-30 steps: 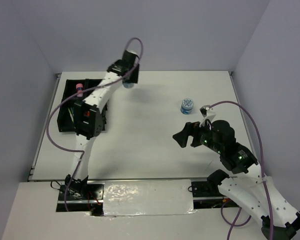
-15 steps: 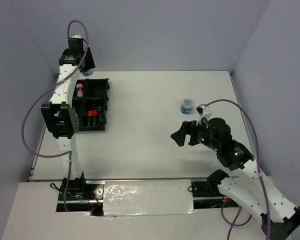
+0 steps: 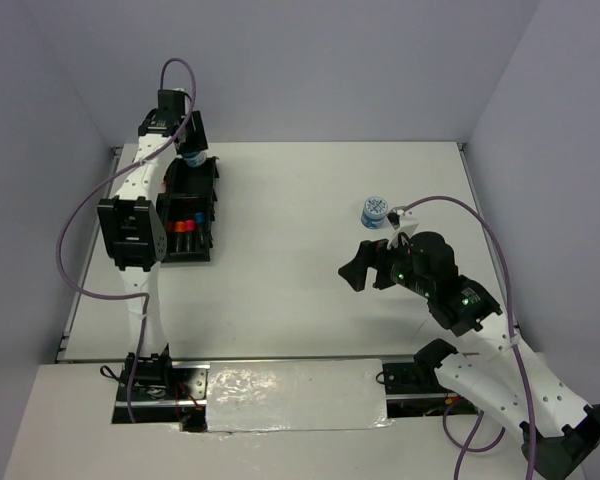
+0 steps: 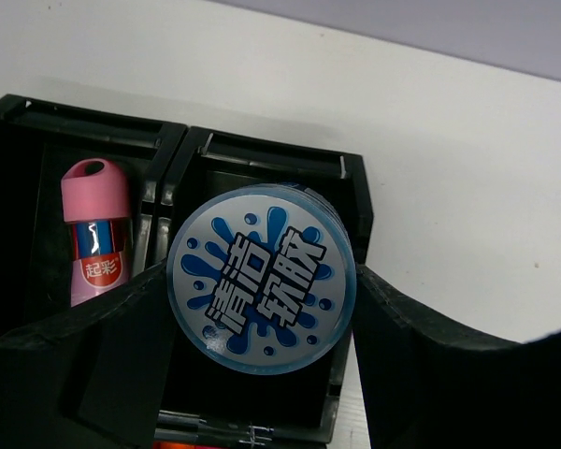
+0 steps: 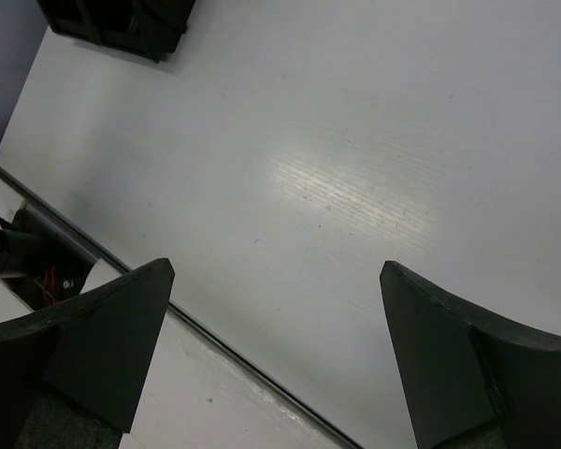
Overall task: Sort the stationery into containers
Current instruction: Place the stationery in the storage box.
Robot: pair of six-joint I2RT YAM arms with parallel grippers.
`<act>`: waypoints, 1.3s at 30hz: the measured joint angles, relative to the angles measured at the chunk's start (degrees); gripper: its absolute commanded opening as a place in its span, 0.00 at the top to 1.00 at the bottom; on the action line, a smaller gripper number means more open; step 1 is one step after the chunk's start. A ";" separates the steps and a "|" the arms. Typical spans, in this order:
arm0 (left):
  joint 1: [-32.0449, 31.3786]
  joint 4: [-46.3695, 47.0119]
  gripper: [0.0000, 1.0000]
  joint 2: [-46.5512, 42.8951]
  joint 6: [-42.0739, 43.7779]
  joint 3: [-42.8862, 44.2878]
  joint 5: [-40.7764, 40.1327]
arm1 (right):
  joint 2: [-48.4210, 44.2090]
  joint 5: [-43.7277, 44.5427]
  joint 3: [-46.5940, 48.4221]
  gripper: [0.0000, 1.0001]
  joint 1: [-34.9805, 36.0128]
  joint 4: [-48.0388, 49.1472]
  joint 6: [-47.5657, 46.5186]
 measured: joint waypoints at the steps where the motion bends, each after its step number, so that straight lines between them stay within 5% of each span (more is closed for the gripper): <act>1: 0.13 0.02 0.77 0.48 0.00 -0.24 0.00 | 0.00 -0.02 0.00 0.00 0.00 0.00 -0.07; 13: 0.22 0.02 0.58 3.10 0.37 -0.31 -0.59 | 2.01 -0.22 0.00 0.00 0.00 1.25 -0.22; 19: 0.04 -0.02 0.36 4.28 0.83 0.15 -2.47 | 1.99 -0.24 0.00 0.00 0.00 1.64 -0.31; 23: -0.04 -0.11 0.08 5.25 1.57 0.15 -3.48 | 1.97 -0.44 0.00 0.00 0.00 1.64 -0.50; 32: -0.42 0.28 0.01 5.16 1.68 1.88 -3.17 | 2.23 -0.50 -0.02 0.00 0.00 1.99 -0.66; 39: -4.92 -0.76 0.01 0.04 0.72 0.61 0.31 | 9.22 10.73 1.20 0.00 -1.33 1.16 1.77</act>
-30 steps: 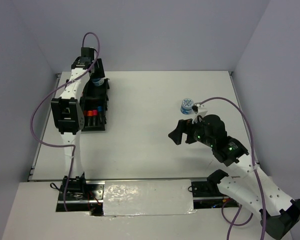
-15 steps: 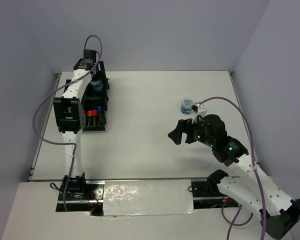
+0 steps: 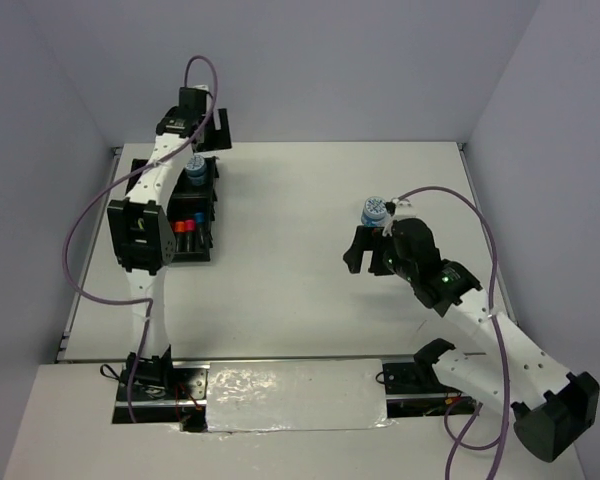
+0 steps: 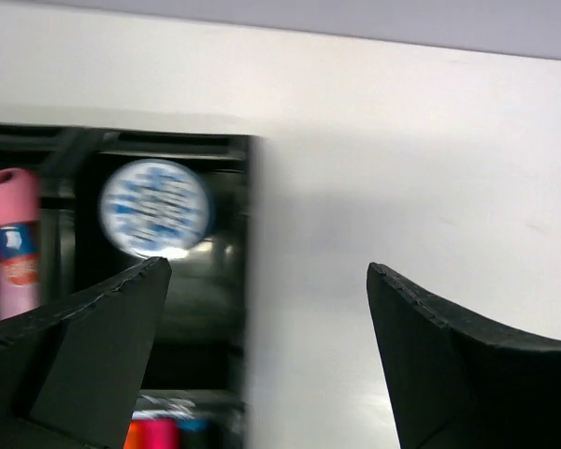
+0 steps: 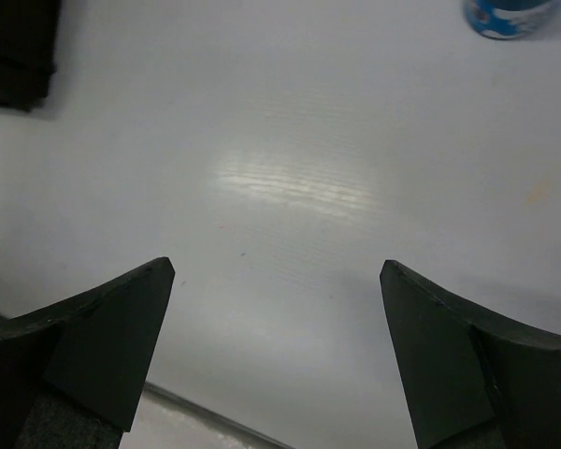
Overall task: Sort the stationery into containers
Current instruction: Place the stationery in the storage box, then pick up the stationery from the center of the board.
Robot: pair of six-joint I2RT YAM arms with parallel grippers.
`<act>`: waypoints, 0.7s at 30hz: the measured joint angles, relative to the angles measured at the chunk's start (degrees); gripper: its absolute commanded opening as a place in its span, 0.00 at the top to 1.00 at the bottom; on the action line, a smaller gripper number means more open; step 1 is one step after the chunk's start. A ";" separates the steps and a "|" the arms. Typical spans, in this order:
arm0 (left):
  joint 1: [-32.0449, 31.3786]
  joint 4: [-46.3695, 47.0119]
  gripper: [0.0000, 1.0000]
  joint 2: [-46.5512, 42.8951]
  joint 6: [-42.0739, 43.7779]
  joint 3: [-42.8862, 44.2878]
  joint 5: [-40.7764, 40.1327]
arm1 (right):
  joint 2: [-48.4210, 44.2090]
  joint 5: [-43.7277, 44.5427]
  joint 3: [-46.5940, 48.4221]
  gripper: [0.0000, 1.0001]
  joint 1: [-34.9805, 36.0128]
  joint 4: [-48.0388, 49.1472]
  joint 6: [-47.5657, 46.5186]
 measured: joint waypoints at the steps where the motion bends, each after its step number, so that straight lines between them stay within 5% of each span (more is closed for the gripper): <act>1: -1.51 0.52 0.01 -2.05 -0.46 -1.46 0.81 | 1.07 1.99 0.20 0.00 -0.26 -0.31 0.70; 6: -15.45 4.22 0.01 -9.35 -0.55 -4.35 4.22 | -3.61 12.11 1.79 0.00 -0.57 -6.78 5.38; 11: -30.42 10.27 0.01 -3.32 1.18 0.98 9.86 | -15.43 16.52 5.97 0.00 -0.63 -13.07 7.06; 21: -43.08 20.09 0.01 12.59 6.64 2.64 2.25 | -28.94 4.52 10.38 0.00 -0.66 -18.71 4.13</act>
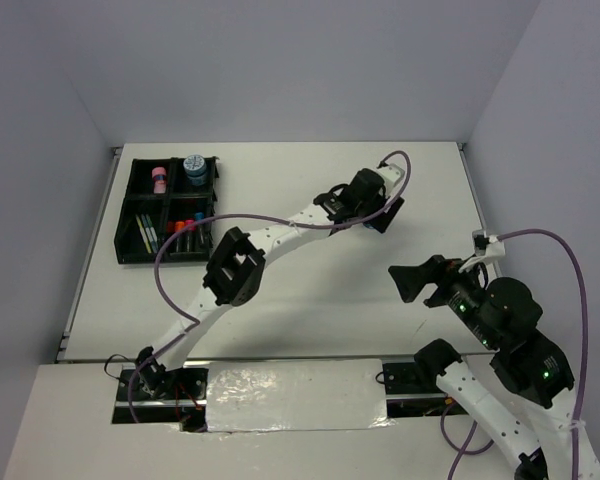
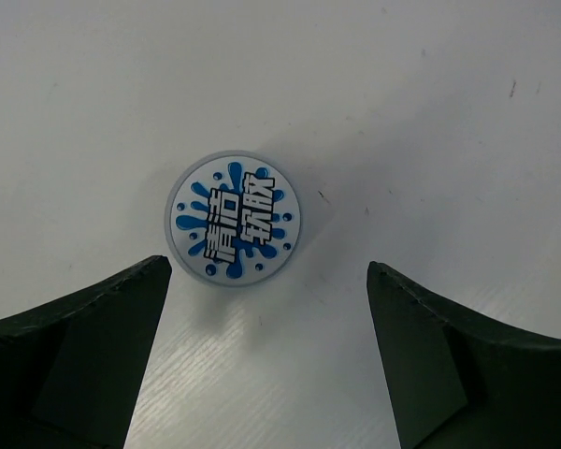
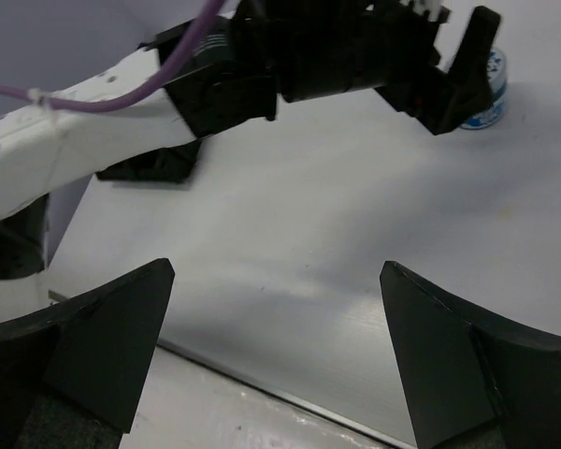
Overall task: Sort the stationery into containers
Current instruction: Pick up the stationery from the center of the board.
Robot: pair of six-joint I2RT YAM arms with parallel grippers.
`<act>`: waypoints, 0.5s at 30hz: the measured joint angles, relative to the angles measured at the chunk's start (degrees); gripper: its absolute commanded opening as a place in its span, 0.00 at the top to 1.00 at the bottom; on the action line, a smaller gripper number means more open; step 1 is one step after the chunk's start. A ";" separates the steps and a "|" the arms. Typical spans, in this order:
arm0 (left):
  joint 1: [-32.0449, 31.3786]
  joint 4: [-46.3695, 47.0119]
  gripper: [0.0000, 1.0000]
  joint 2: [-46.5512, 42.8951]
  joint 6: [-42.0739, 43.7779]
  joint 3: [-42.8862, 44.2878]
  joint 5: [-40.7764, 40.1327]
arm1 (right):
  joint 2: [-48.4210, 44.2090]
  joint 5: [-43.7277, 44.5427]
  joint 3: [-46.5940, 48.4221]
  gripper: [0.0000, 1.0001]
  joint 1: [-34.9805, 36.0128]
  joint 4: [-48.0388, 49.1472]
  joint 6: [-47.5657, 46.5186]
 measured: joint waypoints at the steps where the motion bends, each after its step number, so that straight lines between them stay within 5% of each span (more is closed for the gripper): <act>1: -0.26 0.74 0.01 0.68 0.15 0.00 -0.57 | -0.42 -1.16 0.17 0.00 0.00 -0.24 -0.28; 15: 0.98 11.43 0.01 7.10 0.22 3.52 -1.68 | -3.48 -9.33 2.25 0.00 0.00 -2.71 -3.26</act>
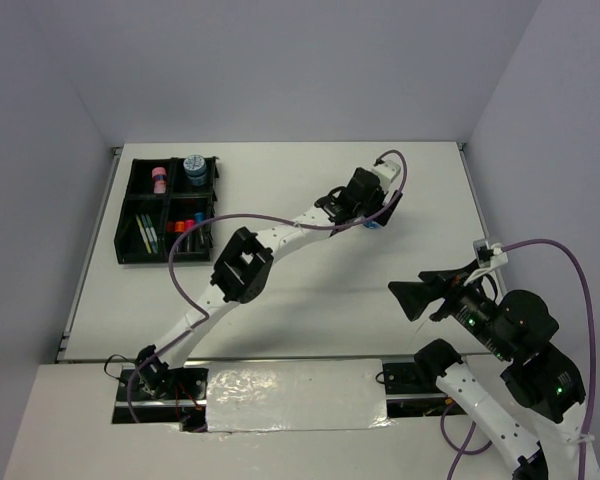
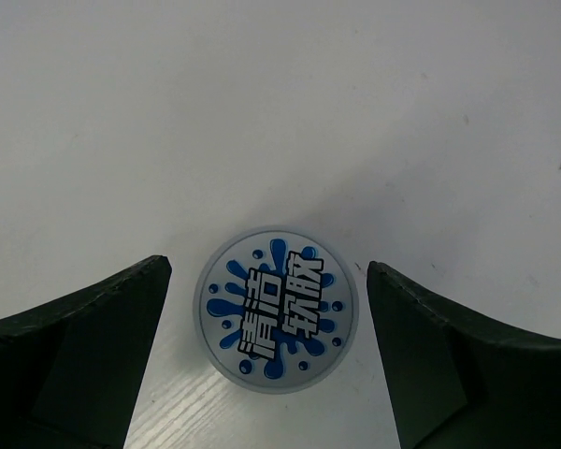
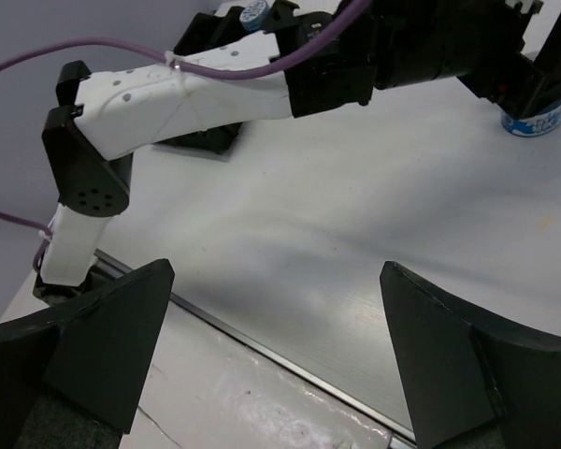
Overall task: Sort the stationery into containers
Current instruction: Pick up the stationery from the center of the board.
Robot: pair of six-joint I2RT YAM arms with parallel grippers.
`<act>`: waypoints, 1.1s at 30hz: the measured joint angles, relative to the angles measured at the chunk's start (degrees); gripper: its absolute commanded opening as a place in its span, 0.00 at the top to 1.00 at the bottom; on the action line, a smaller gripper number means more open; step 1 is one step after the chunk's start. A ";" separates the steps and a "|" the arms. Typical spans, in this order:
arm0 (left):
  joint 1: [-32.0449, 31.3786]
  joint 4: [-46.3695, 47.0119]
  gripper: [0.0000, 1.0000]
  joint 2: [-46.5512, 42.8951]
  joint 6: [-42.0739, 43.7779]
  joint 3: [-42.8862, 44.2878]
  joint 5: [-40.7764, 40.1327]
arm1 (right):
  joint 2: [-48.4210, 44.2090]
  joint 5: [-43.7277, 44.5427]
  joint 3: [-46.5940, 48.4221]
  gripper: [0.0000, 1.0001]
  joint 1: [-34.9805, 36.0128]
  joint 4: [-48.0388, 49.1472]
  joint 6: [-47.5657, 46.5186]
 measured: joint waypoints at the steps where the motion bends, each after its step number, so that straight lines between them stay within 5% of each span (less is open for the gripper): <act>1: 0.00 -0.02 0.01 0.63 0.02 0.09 0.07 | -0.13 -0.26 0.00 0.00 0.00 0.00 -0.09; 7: -0.07 -0.48 0.06 2.47 -0.02 0.07 0.66 | -0.44 -1.03 0.00 0.00 0.00 -0.02 -0.55; 10: -0.04 -0.37 0.36 2.49 -0.28 0.07 1.03 | -0.46 -1.03 0.00 0.00 0.00 -0.02 -0.57; 11: -0.07 -0.26 0.60 2.49 -0.39 0.04 1.05 | -0.48 -1.03 0.00 0.00 0.00 -0.02 -0.55; 14: -0.07 -0.04 0.99 2.49 -0.13 -0.09 1.09 | -0.61 -1.01 0.00 0.00 0.00 -0.02 -0.57; 20: -0.04 -1.77 1.00 -3.23 0.02 -7.26 -2.25 | -0.74 -0.74 0.00 0.00 0.00 0.02 -0.76; 26: 2.86 -15.54 1.00 -17.66 -1.81 -11.10 -12.55 | -0.68 -1.18 -1.53 0.00 0.00 2.43 -0.76; 29: 11.06 -22.73 1.00 -26.29 -6.56 -9.68 -13.51 | 0.07 -1.64 -3.10 0.00 0.00 4.04 -0.74; 33: 30.10 -29.31 1.00 -32.22 -12.59 -5.01 -13.20 | 2.75 -2.71 -3.78 0.00 0.00 6.08 -0.76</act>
